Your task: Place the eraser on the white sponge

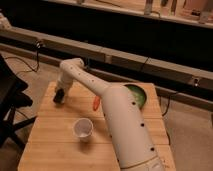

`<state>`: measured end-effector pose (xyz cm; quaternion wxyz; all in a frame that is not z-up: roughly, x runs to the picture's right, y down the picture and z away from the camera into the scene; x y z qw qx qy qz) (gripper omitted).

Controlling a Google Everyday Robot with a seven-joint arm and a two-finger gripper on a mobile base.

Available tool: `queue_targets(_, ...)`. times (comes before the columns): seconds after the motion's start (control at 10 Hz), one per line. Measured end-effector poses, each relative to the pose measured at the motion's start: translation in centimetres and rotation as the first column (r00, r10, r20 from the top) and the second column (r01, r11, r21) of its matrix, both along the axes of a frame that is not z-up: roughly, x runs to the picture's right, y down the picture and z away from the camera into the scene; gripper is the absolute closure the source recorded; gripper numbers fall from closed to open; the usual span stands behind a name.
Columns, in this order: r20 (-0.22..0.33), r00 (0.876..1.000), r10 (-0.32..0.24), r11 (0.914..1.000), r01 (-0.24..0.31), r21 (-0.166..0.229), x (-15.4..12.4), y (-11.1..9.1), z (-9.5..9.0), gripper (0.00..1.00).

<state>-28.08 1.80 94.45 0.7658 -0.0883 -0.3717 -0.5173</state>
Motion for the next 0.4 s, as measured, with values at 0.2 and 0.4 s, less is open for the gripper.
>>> queue_targets(0.2, 0.003, 1.0, 0.008, 1.0, -0.008, 0.004, 0.3, -0.2, -0.4, 0.2)
queue_targets(0.4, 0.004, 1.0, 0.019, 0.9998, -0.019, 0.009, 1.6, -1.1, -1.0, 0.2)
